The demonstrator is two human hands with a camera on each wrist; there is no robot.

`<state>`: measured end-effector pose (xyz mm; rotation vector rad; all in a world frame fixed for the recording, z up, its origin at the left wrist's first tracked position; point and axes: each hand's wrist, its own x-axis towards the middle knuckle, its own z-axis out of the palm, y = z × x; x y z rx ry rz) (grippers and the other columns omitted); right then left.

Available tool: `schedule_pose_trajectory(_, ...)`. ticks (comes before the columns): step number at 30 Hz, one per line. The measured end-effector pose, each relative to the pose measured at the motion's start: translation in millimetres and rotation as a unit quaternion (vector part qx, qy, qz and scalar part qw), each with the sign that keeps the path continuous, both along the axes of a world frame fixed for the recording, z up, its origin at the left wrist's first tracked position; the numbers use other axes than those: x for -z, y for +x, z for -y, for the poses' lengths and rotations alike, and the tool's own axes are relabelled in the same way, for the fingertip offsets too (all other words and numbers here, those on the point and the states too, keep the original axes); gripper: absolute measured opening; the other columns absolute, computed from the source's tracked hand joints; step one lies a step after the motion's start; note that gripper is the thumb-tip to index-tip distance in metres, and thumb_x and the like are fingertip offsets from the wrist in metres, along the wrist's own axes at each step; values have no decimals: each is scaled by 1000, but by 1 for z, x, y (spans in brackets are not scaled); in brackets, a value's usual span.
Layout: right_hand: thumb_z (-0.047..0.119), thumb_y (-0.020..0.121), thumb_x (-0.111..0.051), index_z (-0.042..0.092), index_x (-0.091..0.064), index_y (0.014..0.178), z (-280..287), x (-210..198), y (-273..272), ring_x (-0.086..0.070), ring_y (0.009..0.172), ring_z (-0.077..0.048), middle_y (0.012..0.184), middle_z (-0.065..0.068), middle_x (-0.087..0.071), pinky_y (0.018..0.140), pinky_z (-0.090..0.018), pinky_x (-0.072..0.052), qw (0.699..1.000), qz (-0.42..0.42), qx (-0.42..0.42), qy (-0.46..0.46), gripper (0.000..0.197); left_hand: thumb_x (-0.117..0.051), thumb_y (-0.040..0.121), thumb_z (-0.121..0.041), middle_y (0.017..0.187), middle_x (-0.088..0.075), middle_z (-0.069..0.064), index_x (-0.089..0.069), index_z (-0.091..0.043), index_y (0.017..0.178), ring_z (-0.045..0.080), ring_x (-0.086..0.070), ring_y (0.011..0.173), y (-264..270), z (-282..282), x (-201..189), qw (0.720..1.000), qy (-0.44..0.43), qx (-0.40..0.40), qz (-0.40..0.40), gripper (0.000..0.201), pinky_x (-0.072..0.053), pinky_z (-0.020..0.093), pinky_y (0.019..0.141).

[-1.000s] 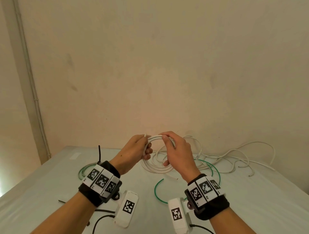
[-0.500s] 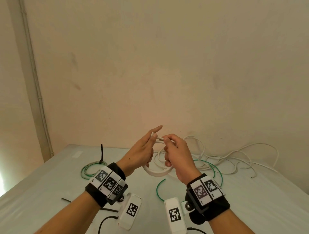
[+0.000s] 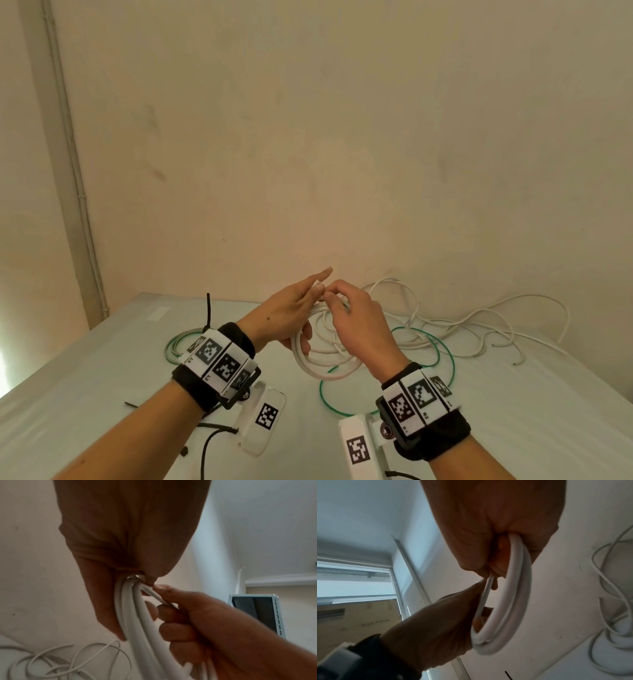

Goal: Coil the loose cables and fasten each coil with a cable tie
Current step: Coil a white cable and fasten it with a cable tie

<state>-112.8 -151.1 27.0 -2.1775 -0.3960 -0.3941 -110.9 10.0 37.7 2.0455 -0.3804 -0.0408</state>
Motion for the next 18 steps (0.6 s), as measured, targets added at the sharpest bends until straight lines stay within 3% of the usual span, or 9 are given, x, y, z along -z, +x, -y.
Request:
schedule_pose_trajectory(2,33,109,-49,27,-69,103,2,0,1,-58,74,-3,80,17,-66,65,-23,-38,1000,10,3,-18,22,-31,108,-56,72,-61,8,-39,-52,150,17,-65,56,-2,1,0,999,-12,12,-39,43,-64,41,66)
schedule_pose_trajectory(5,36,108,-51,24,-69,100,2,7,3,-47,58,2,58,24,-56,56,-17,-32,998,-35,-17,49,23,-28,109,-53,77,-49,4,-58,-29,130,13,-52,56,-6,4,4,997,-5,-10,-74,44,-58,35,65)
schedule_pose_trajectory(8,33,106,-53,27,-66,102,5,10,2,-41,49,-2,59,16,-53,50,-24,-35,988,-81,-36,129,15,-30,107,-47,76,-45,0,-57,-12,110,13,-43,62,-10,7,9,996,17,-13,-83,44,-49,33,70)
schedule_pose_trajectory(12,34,104,-60,36,-71,107,12,3,-8,-40,45,-7,51,27,-52,44,-25,-38,986,-73,-103,104,12,-32,110,-30,73,-46,-1,-46,-14,86,3,-44,55,-14,4,6,998,62,16,-21,33,-46,20,61)
schedule_pose_trajectory(14,35,104,-61,37,-72,107,15,1,-10,-41,44,-6,53,26,-53,44,-25,-40,988,-57,-116,81,12,-32,110,-21,72,-45,-1,-45,-13,84,0,-44,52,-13,2,4,998,55,29,-26,30,-49,20,62)
schedule_pose_trajectory(18,35,103,-61,31,-69,102,16,2,-7,-42,46,-5,56,16,-53,50,-26,-41,992,-24,-100,68,9,-40,106,-8,74,-42,0,-49,-8,94,8,-45,58,-14,-1,5,994,-56,60,-73,15,-53,31,69)
